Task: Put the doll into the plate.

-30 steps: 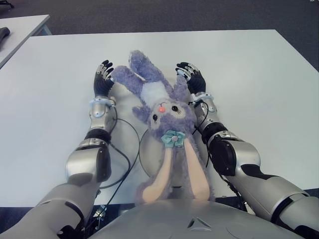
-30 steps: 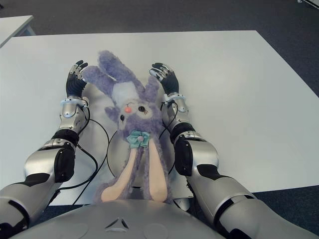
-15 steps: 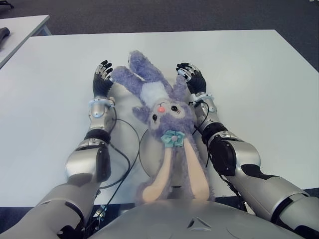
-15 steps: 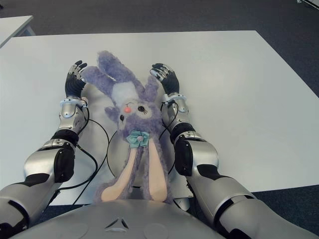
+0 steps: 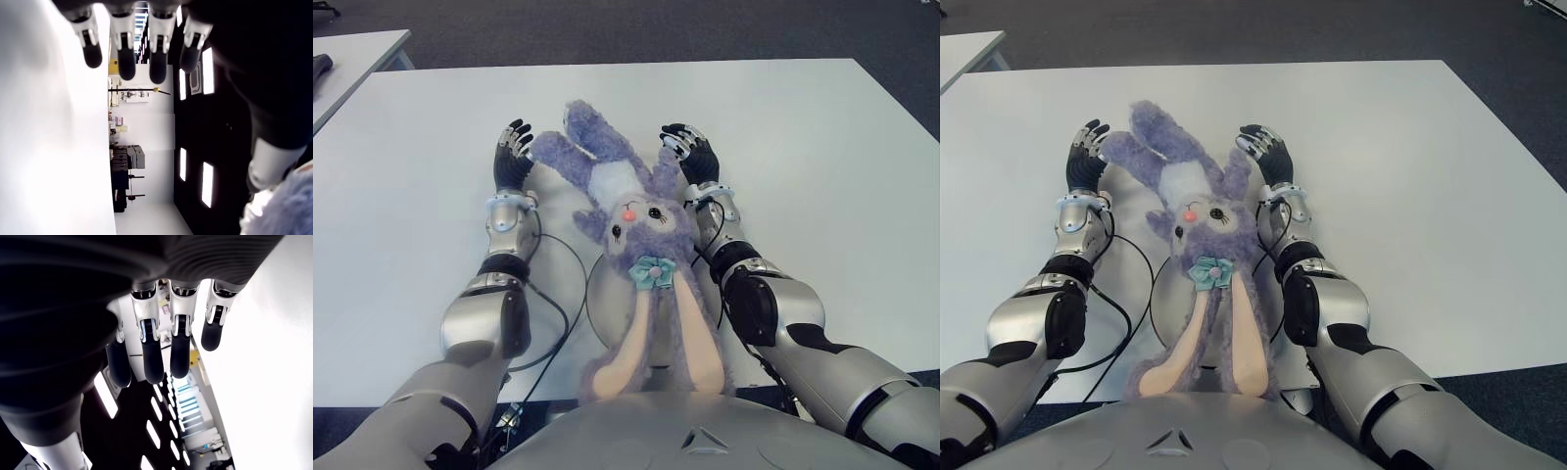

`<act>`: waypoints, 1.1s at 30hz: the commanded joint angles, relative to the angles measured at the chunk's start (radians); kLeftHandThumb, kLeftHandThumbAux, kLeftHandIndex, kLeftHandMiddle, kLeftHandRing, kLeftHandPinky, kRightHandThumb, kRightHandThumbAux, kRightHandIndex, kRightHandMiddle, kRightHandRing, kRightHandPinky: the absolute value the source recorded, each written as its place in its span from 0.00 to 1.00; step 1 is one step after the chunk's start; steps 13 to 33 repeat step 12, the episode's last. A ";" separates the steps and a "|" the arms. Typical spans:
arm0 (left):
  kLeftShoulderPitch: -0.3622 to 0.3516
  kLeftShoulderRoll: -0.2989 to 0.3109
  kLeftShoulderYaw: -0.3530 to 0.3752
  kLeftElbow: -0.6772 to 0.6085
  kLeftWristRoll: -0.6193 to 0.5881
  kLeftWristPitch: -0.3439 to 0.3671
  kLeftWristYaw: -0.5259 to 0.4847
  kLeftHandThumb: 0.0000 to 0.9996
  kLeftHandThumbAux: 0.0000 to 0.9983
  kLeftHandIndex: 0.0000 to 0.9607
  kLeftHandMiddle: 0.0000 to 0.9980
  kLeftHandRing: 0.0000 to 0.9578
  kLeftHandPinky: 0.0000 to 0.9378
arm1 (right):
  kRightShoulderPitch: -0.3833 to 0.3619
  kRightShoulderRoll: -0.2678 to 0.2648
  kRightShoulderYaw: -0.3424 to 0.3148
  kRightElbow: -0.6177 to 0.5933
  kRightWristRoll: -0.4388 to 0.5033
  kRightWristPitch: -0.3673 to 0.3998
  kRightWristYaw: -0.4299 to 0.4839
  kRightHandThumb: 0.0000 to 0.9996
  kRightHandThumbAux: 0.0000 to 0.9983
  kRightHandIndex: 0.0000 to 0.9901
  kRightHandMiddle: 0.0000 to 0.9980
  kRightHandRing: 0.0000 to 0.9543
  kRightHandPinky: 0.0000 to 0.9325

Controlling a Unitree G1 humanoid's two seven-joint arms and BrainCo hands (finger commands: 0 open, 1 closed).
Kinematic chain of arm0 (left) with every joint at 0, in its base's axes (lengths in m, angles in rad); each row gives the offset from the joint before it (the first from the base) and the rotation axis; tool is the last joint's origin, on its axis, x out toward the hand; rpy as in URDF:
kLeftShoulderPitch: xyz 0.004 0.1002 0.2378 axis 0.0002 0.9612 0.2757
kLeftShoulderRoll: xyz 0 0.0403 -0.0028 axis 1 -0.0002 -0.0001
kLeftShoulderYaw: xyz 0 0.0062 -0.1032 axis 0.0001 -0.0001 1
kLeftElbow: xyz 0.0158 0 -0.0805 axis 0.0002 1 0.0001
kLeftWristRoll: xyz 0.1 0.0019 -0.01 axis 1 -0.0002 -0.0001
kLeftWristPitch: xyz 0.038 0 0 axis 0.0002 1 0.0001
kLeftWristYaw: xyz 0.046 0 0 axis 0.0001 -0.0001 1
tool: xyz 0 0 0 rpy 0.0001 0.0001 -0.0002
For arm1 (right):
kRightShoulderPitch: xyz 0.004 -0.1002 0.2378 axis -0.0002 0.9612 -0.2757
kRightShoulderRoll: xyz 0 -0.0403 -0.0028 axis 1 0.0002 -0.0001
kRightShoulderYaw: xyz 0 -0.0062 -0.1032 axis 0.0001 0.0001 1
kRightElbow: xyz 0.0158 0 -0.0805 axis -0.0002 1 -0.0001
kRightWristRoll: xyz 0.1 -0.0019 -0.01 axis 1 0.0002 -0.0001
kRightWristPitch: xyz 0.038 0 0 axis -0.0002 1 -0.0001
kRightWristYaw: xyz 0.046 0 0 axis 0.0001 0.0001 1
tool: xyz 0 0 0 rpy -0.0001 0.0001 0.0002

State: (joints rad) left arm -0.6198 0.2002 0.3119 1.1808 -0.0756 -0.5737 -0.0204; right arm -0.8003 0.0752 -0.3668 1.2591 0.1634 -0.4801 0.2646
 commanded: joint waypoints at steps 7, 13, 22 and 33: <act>0.279 -0.065 0.029 0.130 -0.028 0.063 0.010 0.00 0.67 0.16 0.18 0.15 0.12 | 0.237 0.181 -0.028 0.097 0.026 0.066 -0.022 0.07 0.81 0.34 0.30 0.26 0.19; 0.276 -0.061 0.022 0.131 -0.020 0.074 0.015 0.00 0.67 0.15 0.18 0.15 0.11 | 0.238 0.181 -0.027 0.098 0.023 0.064 -0.026 0.07 0.81 0.32 0.30 0.27 0.22; 0.276 -0.061 0.022 0.131 -0.020 0.074 0.015 0.00 0.67 0.15 0.18 0.15 0.11 | 0.238 0.181 -0.027 0.098 0.023 0.064 -0.026 0.07 0.81 0.32 0.30 0.27 0.22; 0.276 -0.061 0.022 0.131 -0.020 0.074 0.015 0.00 0.67 0.15 0.18 0.15 0.11 | 0.238 0.181 -0.027 0.098 0.023 0.064 -0.026 0.07 0.81 0.32 0.30 0.27 0.22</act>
